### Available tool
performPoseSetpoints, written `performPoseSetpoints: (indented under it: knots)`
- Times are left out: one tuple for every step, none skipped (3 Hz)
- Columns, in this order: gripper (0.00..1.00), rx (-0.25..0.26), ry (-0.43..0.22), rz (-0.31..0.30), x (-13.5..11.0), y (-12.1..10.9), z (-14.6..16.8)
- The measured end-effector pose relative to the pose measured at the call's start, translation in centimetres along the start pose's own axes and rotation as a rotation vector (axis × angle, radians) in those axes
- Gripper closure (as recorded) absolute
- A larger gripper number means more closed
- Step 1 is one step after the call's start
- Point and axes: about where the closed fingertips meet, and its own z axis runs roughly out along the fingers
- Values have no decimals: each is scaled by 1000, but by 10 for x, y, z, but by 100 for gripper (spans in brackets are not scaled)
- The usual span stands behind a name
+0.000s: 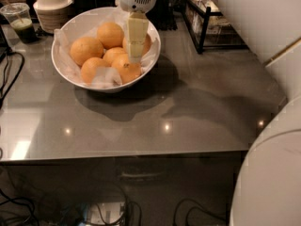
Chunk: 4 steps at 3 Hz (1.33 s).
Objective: Pick orange from white bowl
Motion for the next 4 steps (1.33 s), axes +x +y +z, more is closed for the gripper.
performPoseSetpoints:
  knots:
    - [0,37,-36,-38,-3,-23,3]
    - [0,55,-41,-94,-10,-47,1]
    - [0,71,-59,-89,0,-57,-9]
    - [0,91,-131,-37,16,-51,-19]
